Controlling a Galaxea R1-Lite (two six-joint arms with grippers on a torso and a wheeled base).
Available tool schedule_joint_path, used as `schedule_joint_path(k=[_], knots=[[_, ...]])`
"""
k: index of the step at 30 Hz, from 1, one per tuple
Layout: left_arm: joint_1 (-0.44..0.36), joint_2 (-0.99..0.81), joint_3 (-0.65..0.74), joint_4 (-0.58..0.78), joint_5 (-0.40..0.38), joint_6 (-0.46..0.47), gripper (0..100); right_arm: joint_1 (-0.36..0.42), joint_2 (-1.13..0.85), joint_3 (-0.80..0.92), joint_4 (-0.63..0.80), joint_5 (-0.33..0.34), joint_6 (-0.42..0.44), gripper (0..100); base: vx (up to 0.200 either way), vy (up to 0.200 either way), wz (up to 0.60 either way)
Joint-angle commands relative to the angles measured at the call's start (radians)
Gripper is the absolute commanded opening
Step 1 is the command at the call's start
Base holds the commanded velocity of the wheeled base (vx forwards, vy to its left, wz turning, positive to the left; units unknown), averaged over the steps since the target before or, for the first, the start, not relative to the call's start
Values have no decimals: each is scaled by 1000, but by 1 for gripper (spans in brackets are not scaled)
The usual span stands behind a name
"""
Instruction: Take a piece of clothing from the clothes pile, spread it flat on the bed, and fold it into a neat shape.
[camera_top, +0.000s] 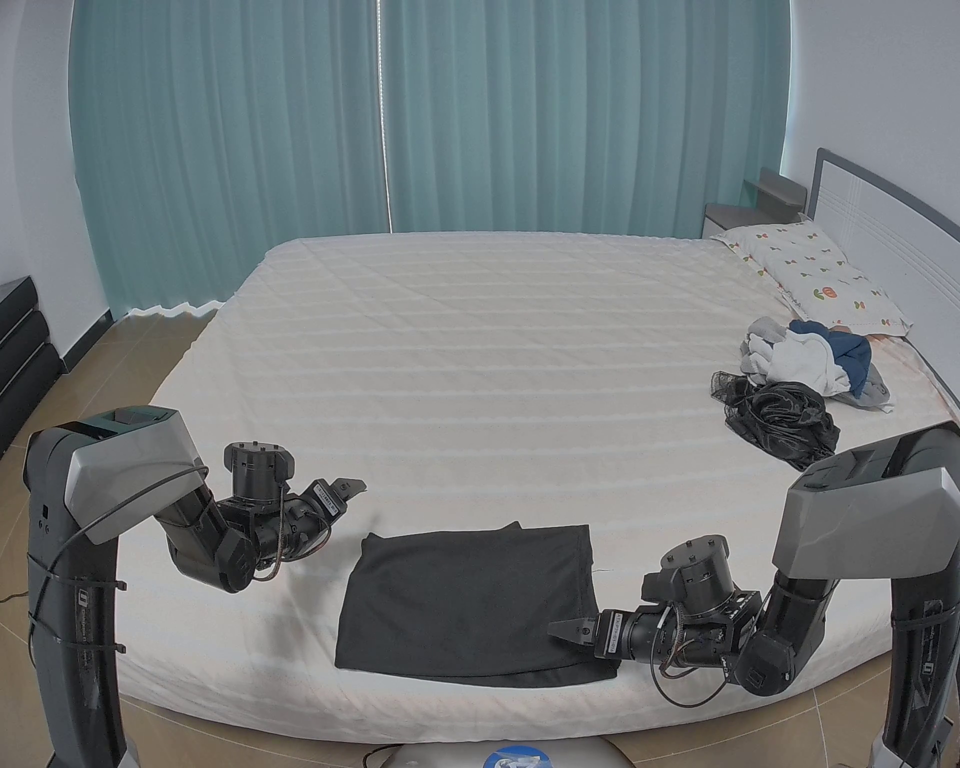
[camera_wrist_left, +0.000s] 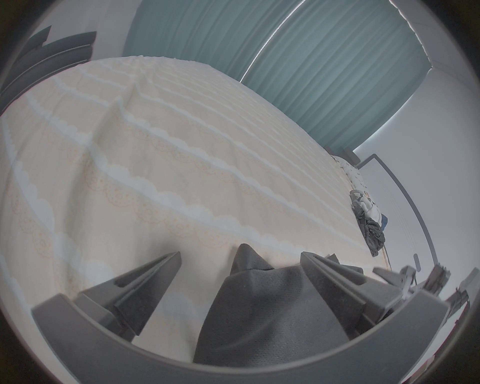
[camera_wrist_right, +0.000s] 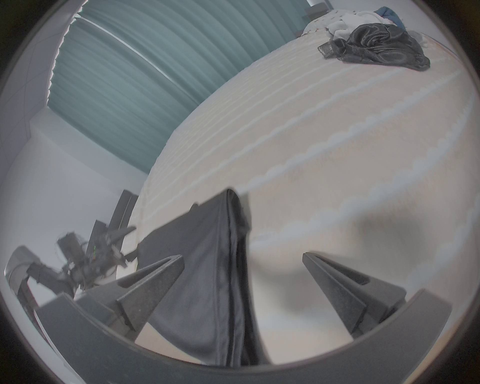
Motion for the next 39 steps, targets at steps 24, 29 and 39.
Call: schedule_joint_path(k=[24, 29, 39], knots=[[1, 0, -17, 8, 1, 0, 100, -6, -14, 53, 41, 12, -40, 0, 0, 0, 0], [-1, 0, -17, 7, 1, 0, 100, -12, -14, 59, 41, 10, -46, 0, 0, 0, 0], [1, -3, -12, 8, 1, 1, 100, -43, -35, 54, 27, 9, -55, 100, 0, 0, 0]])
